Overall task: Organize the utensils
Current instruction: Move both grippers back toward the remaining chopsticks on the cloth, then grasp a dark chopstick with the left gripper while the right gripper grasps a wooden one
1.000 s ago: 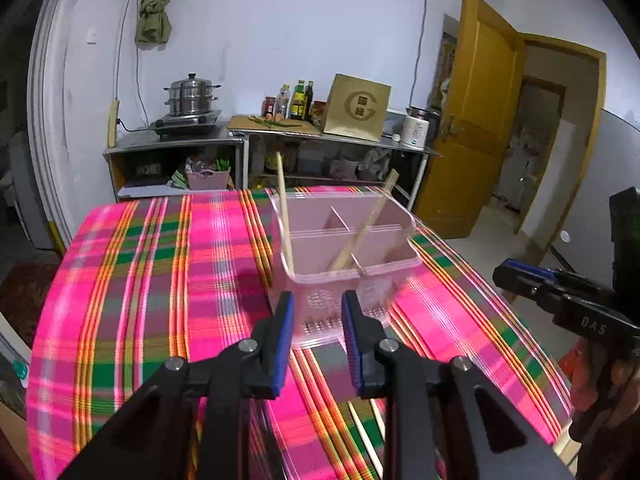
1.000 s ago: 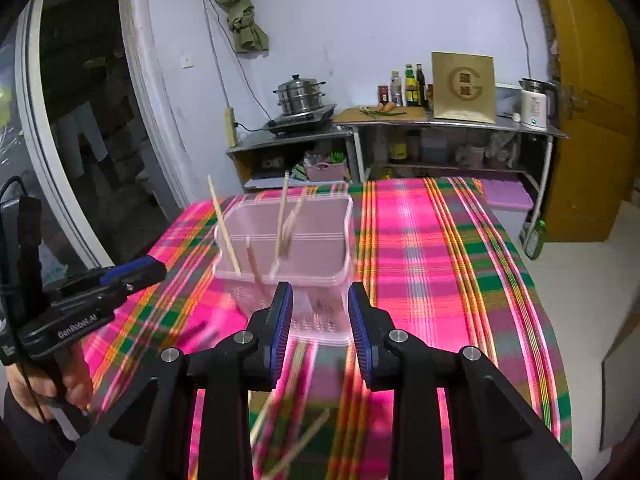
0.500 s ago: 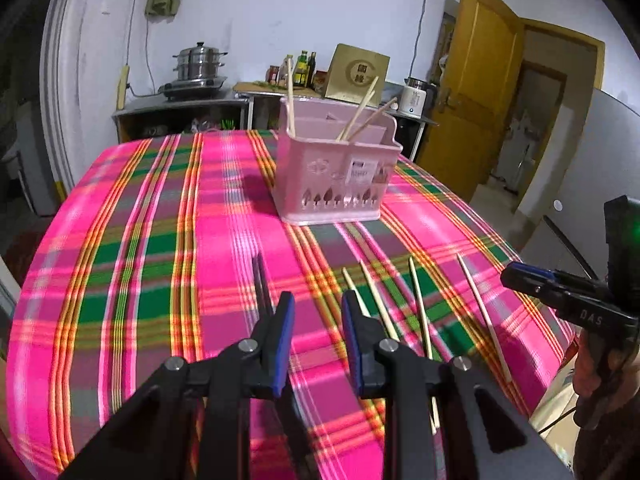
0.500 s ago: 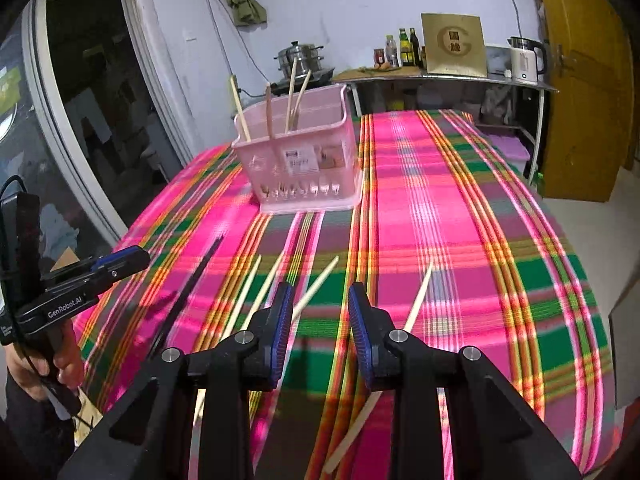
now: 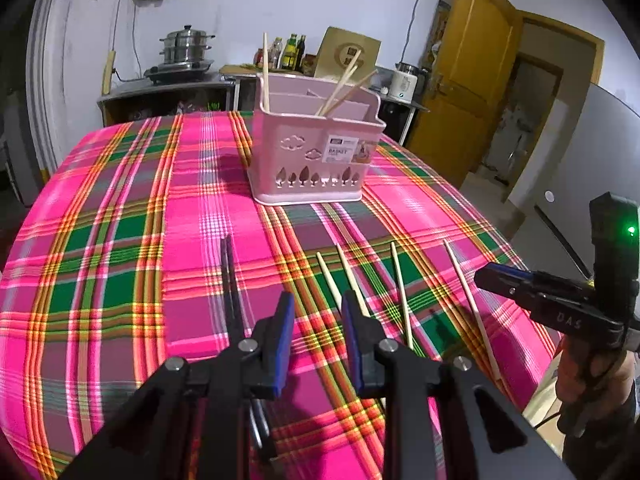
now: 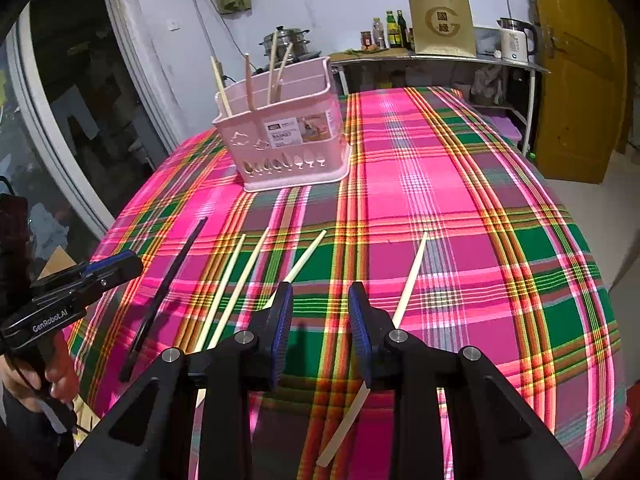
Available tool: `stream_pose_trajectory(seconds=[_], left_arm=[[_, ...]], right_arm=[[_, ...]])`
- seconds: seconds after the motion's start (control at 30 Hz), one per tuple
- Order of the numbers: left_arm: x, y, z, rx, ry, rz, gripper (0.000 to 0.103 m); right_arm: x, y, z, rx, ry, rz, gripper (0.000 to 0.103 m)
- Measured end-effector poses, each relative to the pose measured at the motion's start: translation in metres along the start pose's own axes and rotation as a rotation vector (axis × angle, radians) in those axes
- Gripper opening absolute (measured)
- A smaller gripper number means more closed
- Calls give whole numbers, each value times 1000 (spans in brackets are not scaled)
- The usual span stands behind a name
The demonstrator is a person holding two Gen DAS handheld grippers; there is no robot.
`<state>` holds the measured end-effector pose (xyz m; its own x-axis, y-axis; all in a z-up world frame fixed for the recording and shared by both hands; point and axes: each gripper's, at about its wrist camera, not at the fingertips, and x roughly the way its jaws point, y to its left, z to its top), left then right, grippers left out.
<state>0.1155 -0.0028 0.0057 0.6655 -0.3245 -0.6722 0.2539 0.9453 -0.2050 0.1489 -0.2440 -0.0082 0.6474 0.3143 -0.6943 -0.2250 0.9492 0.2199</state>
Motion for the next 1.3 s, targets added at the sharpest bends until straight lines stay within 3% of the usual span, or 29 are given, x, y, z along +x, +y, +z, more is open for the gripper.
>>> stream_pose_trajectory(seconds=[0.27, 0.77, 1.3], left_arm=[[21, 11, 8, -44, 33, 13, 25], [52, 68, 11, -100, 104, 157, 25], [76, 70, 22, -30, 165, 215, 25]], right_arm=[[20, 3, 9, 8, 33, -14, 28], [50, 14, 18, -9, 75, -16, 28], [76, 12, 22, 4, 128, -49, 28]])
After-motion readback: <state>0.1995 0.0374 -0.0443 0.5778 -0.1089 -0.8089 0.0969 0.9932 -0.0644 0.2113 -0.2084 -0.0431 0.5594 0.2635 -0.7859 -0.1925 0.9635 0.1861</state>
